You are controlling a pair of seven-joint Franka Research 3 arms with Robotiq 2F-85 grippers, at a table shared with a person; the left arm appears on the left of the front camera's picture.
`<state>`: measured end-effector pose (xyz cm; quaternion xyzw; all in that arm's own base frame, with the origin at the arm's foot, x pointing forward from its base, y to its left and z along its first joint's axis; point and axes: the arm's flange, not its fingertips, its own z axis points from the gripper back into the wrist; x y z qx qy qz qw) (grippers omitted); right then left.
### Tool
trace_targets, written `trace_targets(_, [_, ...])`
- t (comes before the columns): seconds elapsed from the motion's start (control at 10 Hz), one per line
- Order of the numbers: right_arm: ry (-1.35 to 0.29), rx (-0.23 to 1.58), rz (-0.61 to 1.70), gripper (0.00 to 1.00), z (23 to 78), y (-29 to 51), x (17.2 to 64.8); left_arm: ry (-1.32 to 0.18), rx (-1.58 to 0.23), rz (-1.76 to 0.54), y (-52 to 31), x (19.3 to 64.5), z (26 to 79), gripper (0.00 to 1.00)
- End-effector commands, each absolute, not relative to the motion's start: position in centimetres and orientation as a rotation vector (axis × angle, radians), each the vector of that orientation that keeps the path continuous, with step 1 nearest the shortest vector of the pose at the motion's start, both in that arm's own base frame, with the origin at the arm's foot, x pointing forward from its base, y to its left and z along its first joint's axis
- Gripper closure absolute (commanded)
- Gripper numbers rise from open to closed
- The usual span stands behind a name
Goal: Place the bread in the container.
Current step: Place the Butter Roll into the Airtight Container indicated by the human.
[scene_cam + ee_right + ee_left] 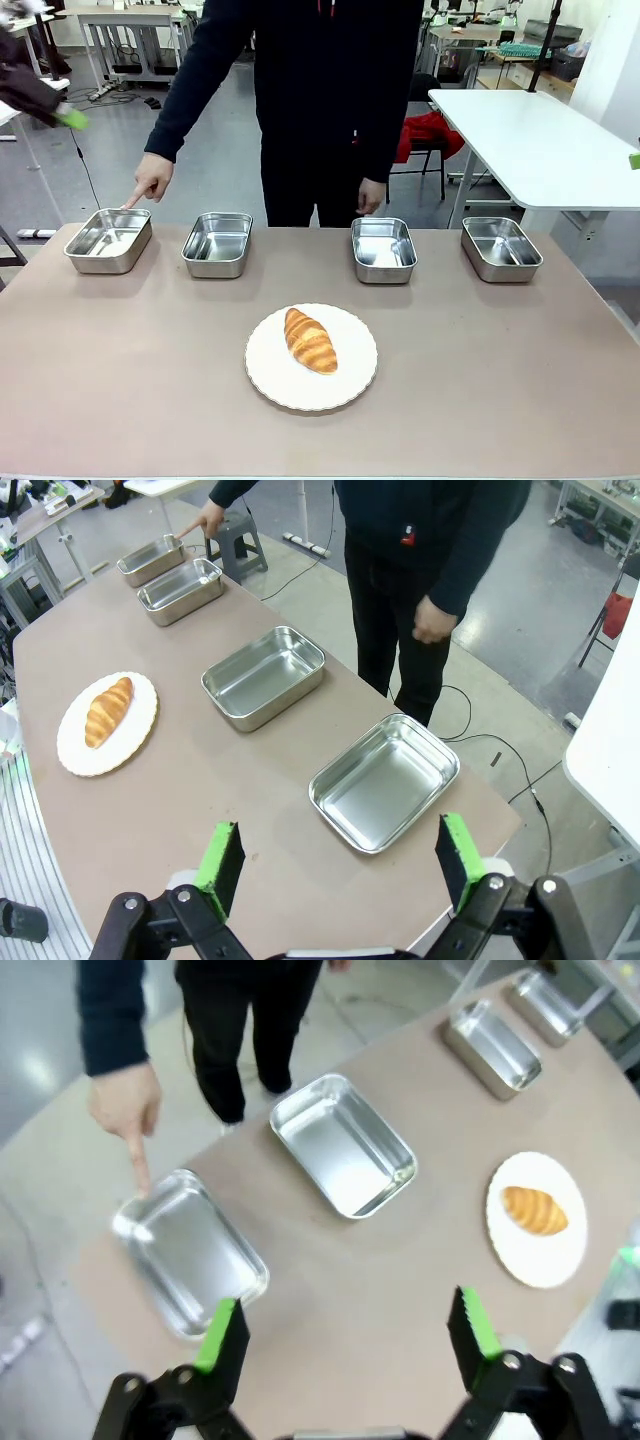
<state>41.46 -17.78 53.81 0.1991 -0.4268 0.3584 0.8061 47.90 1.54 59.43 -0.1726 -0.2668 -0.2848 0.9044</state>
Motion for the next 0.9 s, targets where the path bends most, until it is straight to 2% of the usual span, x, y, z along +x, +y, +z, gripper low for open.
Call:
trace_targets(0.0, [-0.917, 0.428, 0.767, 0.00, 53.9, -17.7, 41.4, -0.357, -0.298, -0.516, -6.4, 49.7, 57.7, 0.00])
trace_targets(0.2, [-0.917, 0.428, 0.767, 0.00, 53.9, -17.7, 41.4, -0.305, -0.232, -0.372, -15.0, 50.5, 53.8, 0.00])
trace_targets(0.4, [-0.917, 0.428, 0.767, 0.00, 53.9, -17.7, 41.4, -0.279, -0.161, -0.298, -21.4, 48.9, 48.4, 0.00])
trace_targets(0.6, [-0.917, 0.428, 0.767, 0.00, 53.9, -17.7, 41.4, -0.238, -0.194, -0.291, -24.0, 47.5, 46.7, 0.00])
trace_targets(0.7, [-0.917, 0.428, 0.767, 0.00, 53.9, -17.7, 41.4, -0.257, -0.194, -0.426, -22.9, 46.2, 47.7, 0.00])
trace_targets(0.8, [-0.917, 0.428, 0.767, 0.00, 53.9, -17.7, 41.4, -0.237, -0.196, -0.308, -24.7, 47.8, 45.8, 0.00])
